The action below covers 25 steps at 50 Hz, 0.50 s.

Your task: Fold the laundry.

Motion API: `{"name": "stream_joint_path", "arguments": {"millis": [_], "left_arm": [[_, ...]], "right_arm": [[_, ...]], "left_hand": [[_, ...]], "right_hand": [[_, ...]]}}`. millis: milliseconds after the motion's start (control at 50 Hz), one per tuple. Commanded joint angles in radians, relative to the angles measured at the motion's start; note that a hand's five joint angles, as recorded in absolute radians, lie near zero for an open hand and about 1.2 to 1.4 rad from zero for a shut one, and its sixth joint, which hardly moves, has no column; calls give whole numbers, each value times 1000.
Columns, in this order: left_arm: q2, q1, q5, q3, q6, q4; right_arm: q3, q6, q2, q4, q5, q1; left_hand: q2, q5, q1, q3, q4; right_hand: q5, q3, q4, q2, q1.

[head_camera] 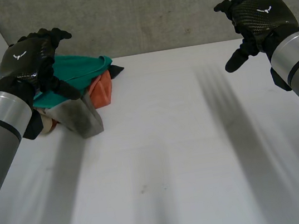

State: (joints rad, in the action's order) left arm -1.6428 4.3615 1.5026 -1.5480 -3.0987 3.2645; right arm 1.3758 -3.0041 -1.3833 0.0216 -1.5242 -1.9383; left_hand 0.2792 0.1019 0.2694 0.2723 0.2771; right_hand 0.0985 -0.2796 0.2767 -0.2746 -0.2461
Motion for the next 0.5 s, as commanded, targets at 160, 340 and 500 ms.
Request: {"name": "stream_joint_path", "arguments": {"millis": [160, 340, 500], "left_arm": [[1, 0, 2, 2, 0, -2], [-20, 15, -1, 34, 2, 30], [-238, 127, -2, 132, -67, 95]], "right_arm": [[9, -6, 0, 1, -4, 2], [9, -1, 0, 0, -5, -1], [9, 2, 0, 0, -4, -1]], "left_hand": [[-105, -102, -95, -98, -103], [-89, -86, -79, -82, -87], [-63, -60, -53, -56, -61]], "right_hand": [[-99, 105, -102, 100, 72], [-99, 105, -102, 100, 72], [-99, 105, -102, 100, 72]]}}
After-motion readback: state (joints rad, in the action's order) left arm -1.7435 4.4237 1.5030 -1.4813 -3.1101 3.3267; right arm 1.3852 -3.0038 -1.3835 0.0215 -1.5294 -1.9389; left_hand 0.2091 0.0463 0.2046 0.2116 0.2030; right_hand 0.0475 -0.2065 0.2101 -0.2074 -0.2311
